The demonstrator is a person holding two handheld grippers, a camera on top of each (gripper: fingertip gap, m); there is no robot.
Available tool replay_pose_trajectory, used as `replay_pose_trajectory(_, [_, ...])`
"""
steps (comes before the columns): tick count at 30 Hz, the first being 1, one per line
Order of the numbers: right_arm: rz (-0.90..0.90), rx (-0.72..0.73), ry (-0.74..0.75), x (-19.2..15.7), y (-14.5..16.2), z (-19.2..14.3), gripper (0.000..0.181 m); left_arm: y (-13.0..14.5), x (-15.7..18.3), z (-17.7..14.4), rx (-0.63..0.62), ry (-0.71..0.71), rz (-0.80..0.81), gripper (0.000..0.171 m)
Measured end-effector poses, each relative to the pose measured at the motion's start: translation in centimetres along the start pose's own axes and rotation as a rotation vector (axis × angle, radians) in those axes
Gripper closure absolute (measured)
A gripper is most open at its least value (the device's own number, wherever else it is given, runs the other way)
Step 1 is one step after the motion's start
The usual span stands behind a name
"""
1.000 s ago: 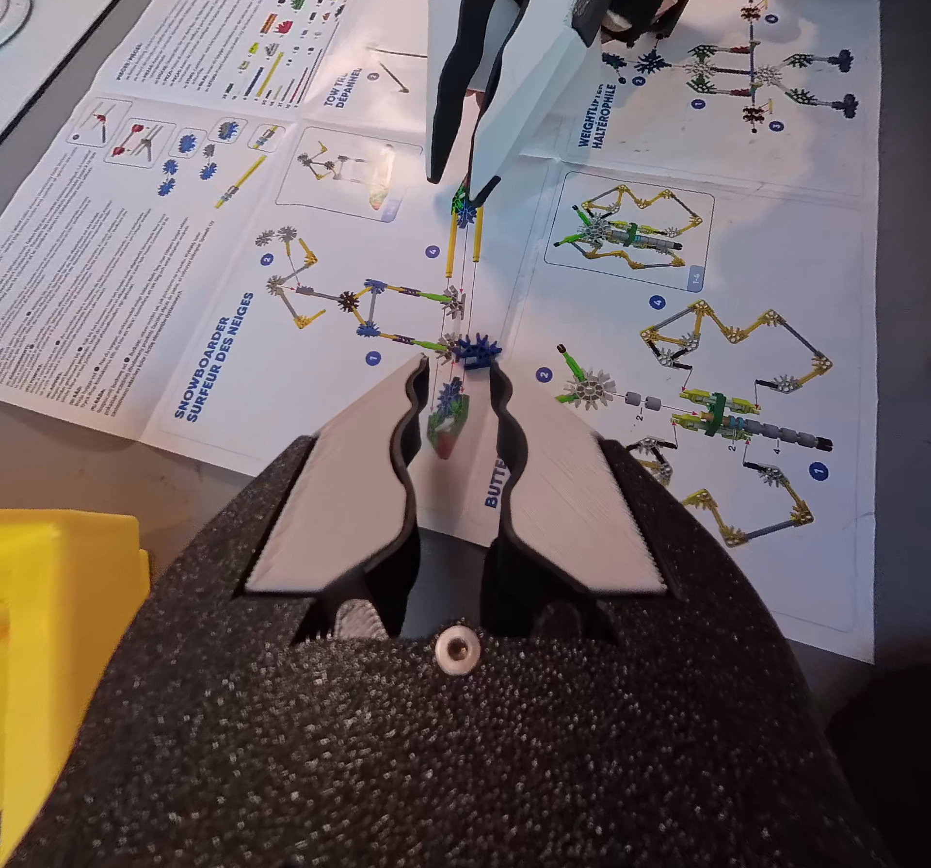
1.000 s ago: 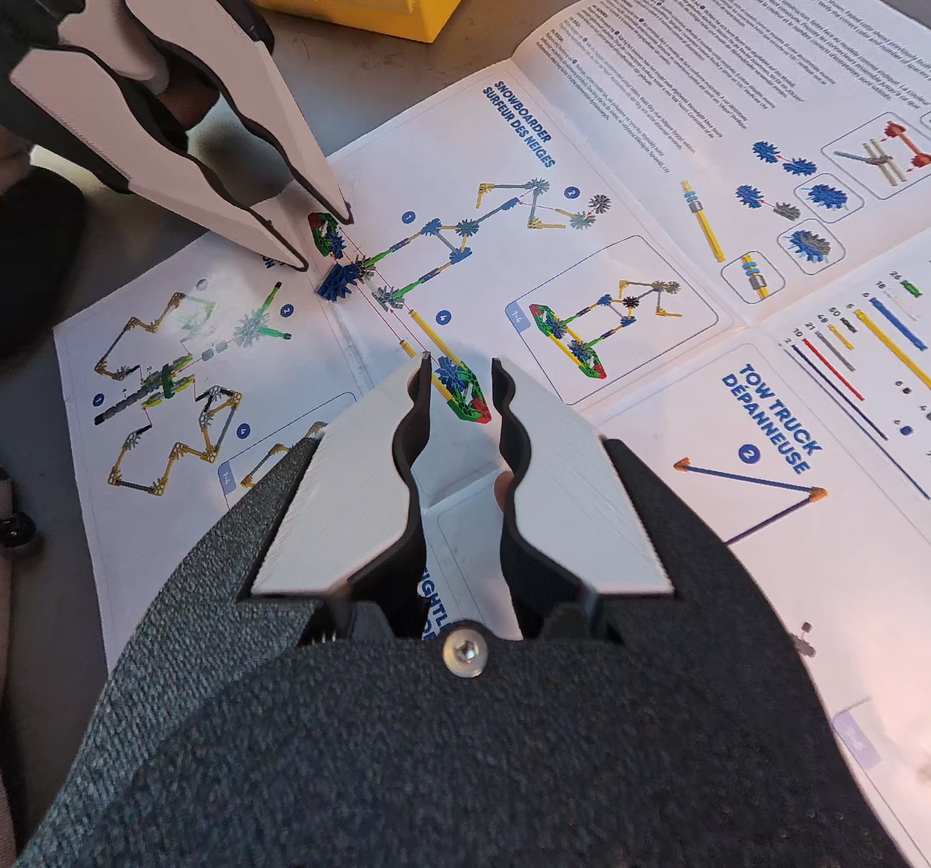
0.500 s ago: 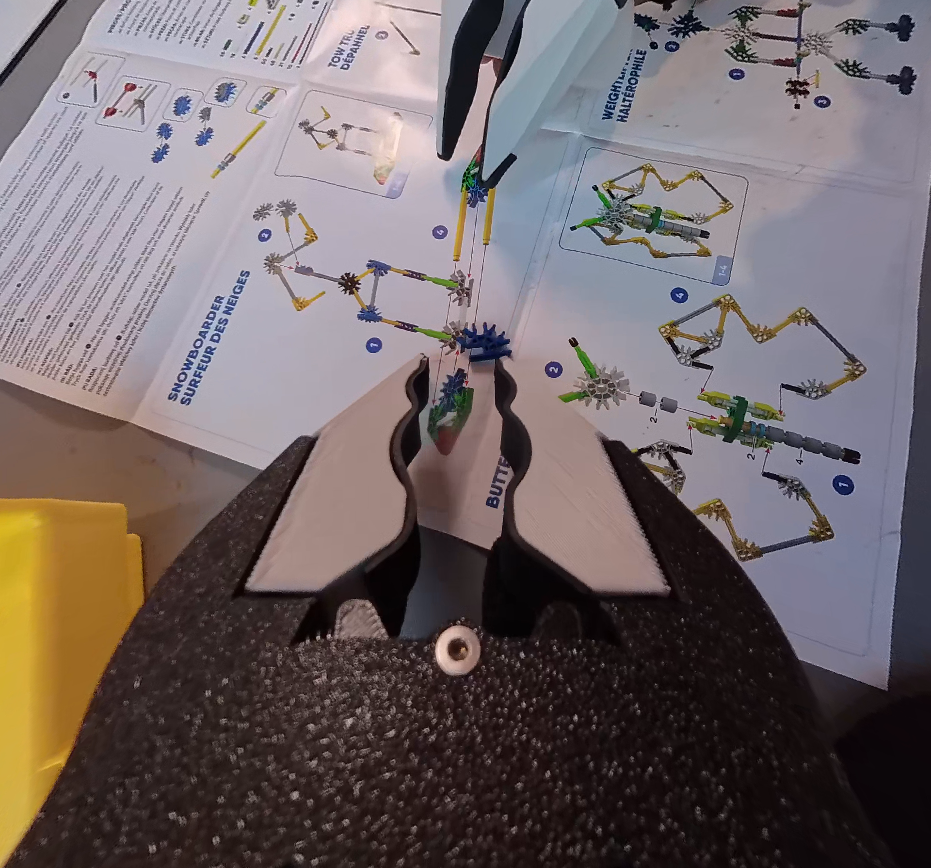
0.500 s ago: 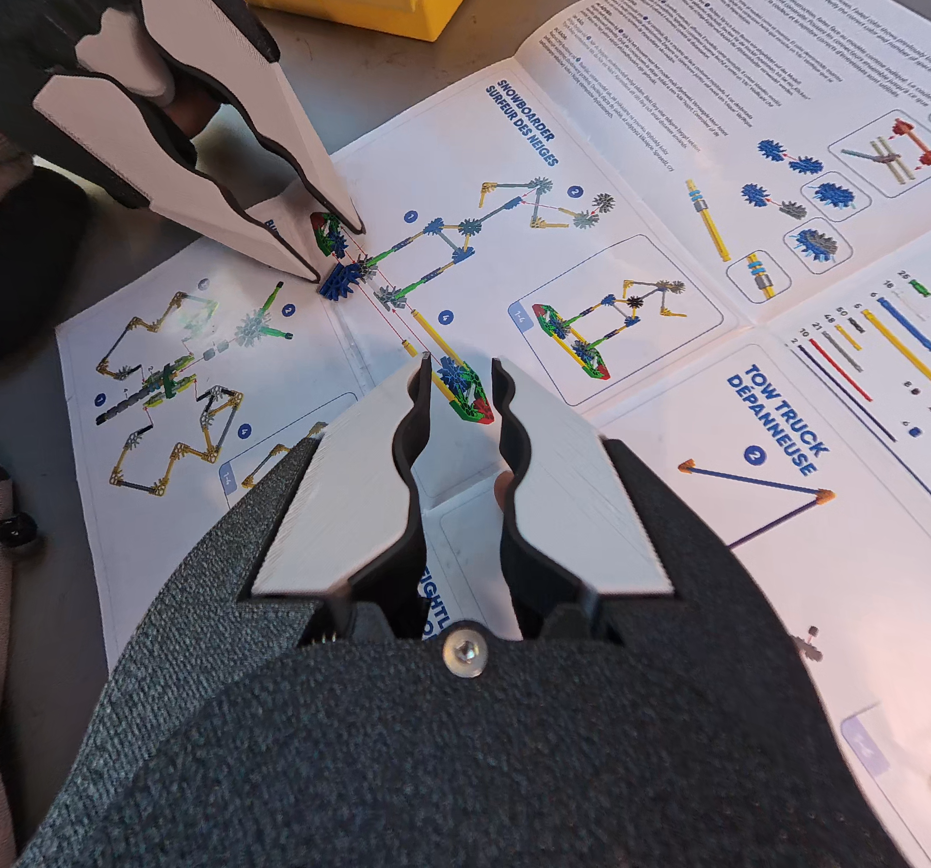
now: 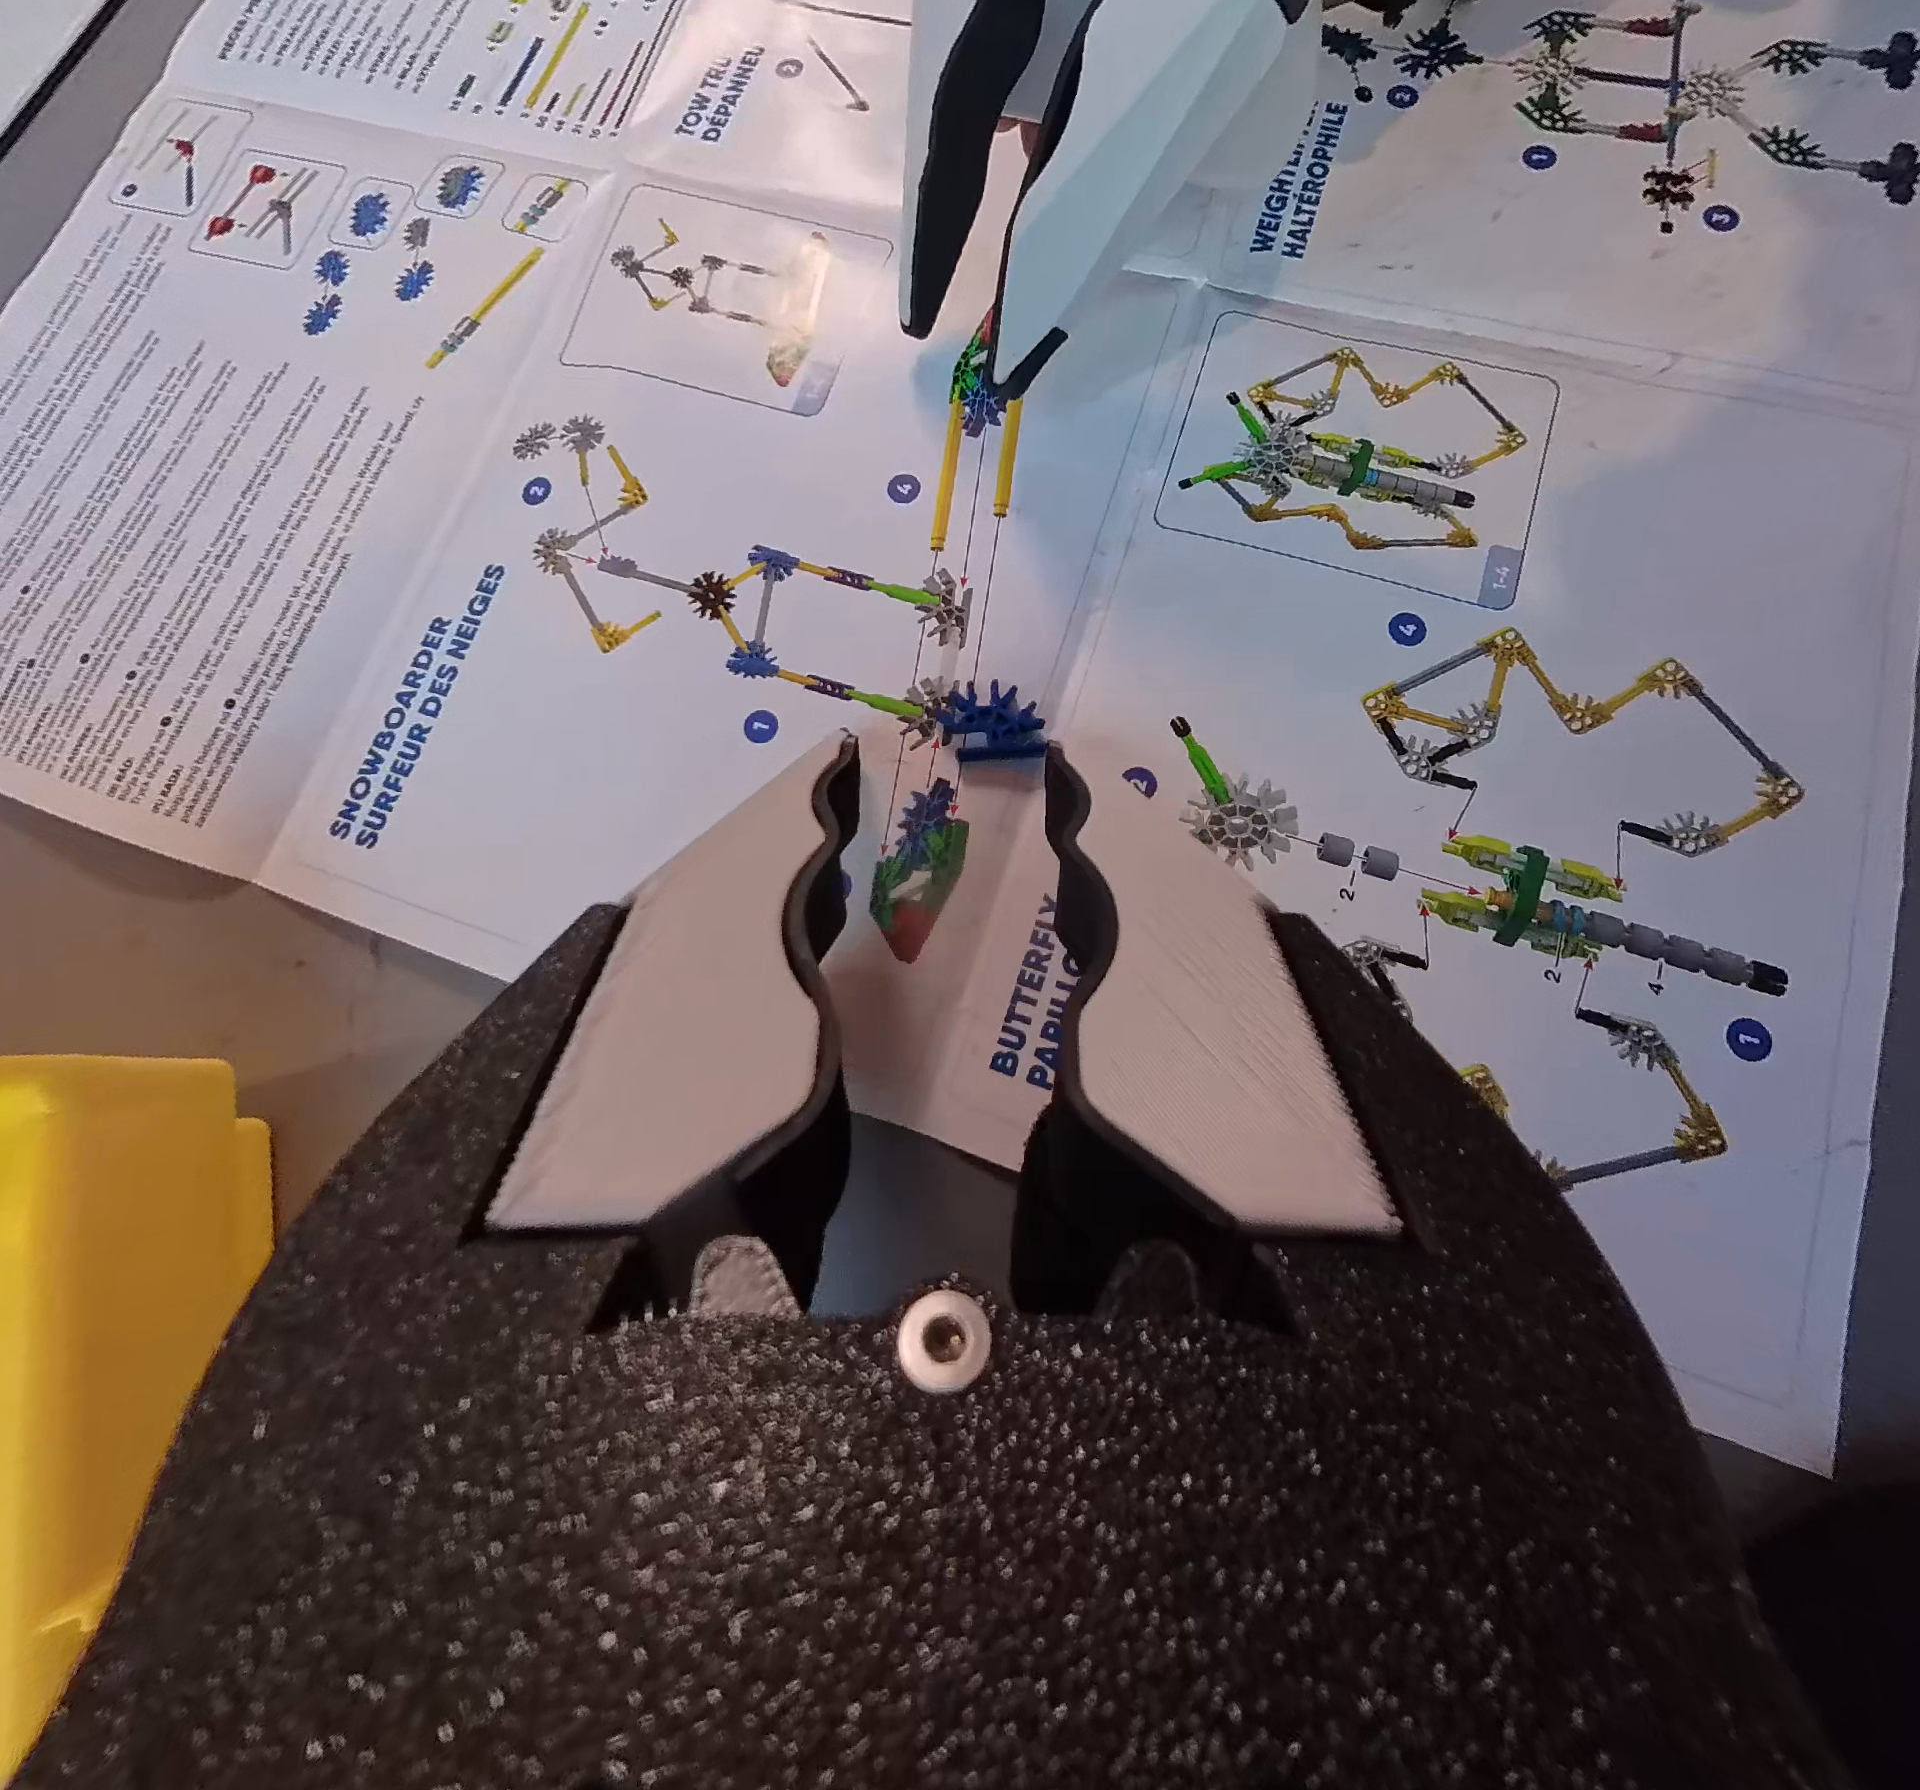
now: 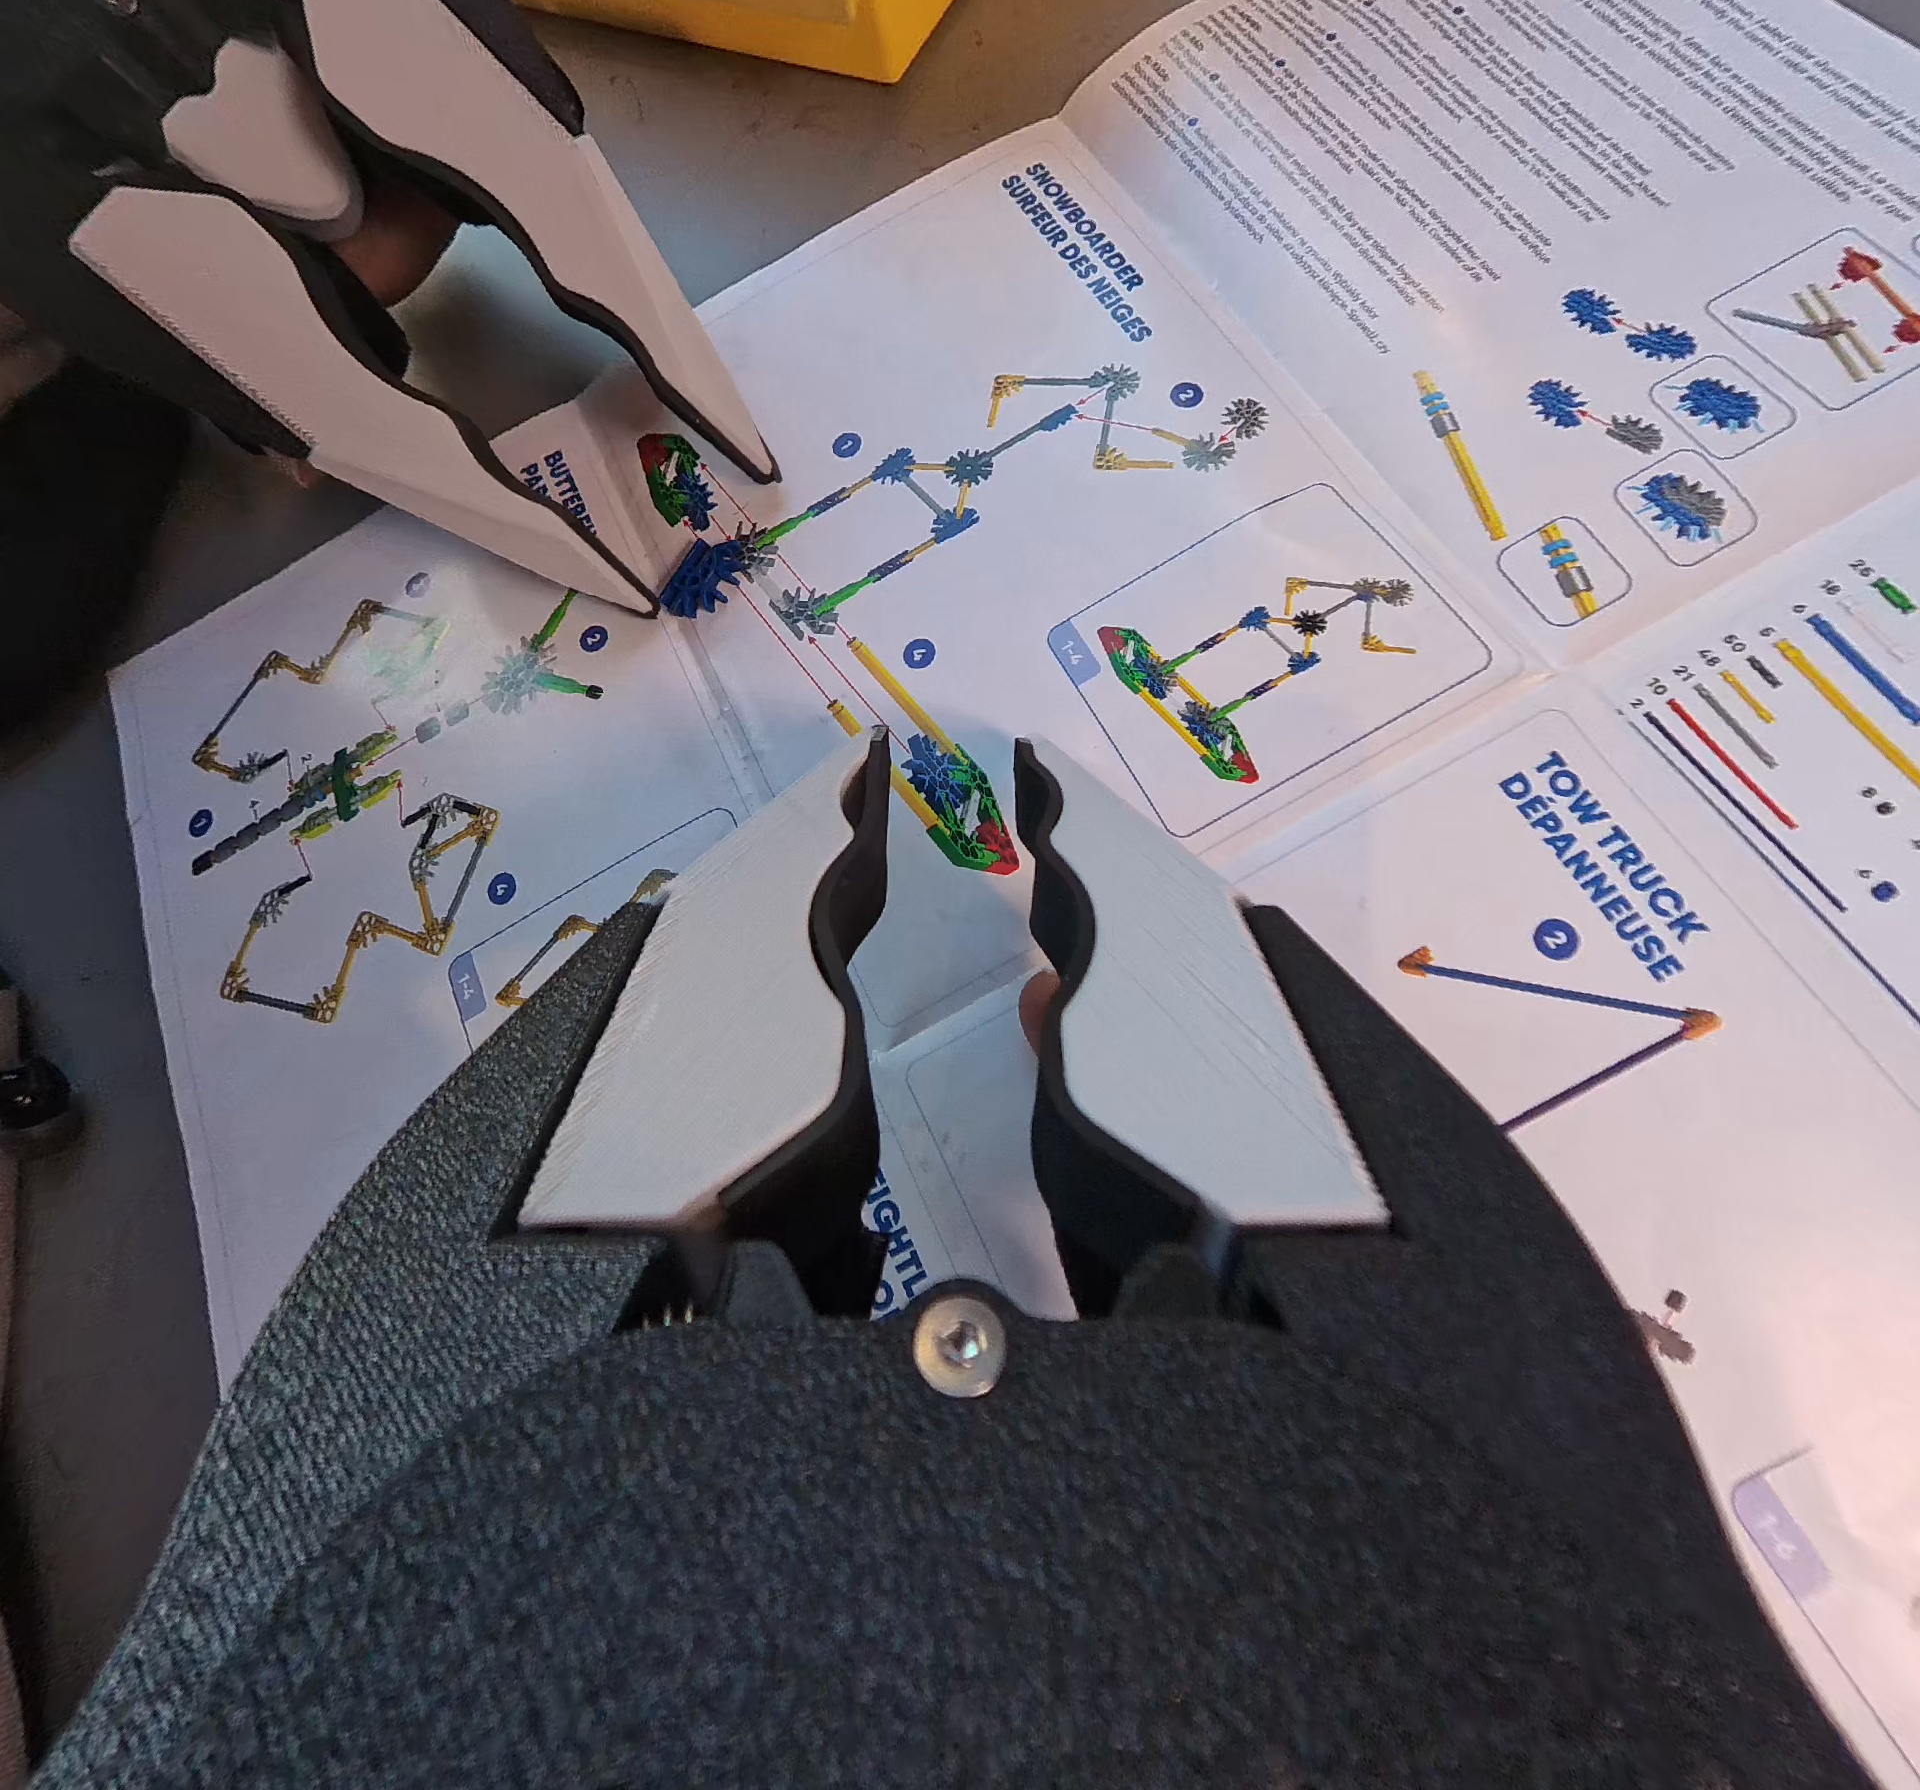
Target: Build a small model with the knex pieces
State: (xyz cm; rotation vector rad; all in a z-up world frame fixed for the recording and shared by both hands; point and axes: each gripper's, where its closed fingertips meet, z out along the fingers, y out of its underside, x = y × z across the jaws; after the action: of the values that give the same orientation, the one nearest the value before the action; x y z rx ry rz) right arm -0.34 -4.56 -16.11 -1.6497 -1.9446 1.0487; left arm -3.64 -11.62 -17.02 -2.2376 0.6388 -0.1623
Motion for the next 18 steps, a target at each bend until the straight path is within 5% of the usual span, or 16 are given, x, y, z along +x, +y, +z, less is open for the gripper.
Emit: replay_pose_trajectory(18, [0.006,0.002,-0.006,-0.03,0.04,0.03,0.159,-0.07,0.14,-0.07,0.033,0.019,0.028,0.139])
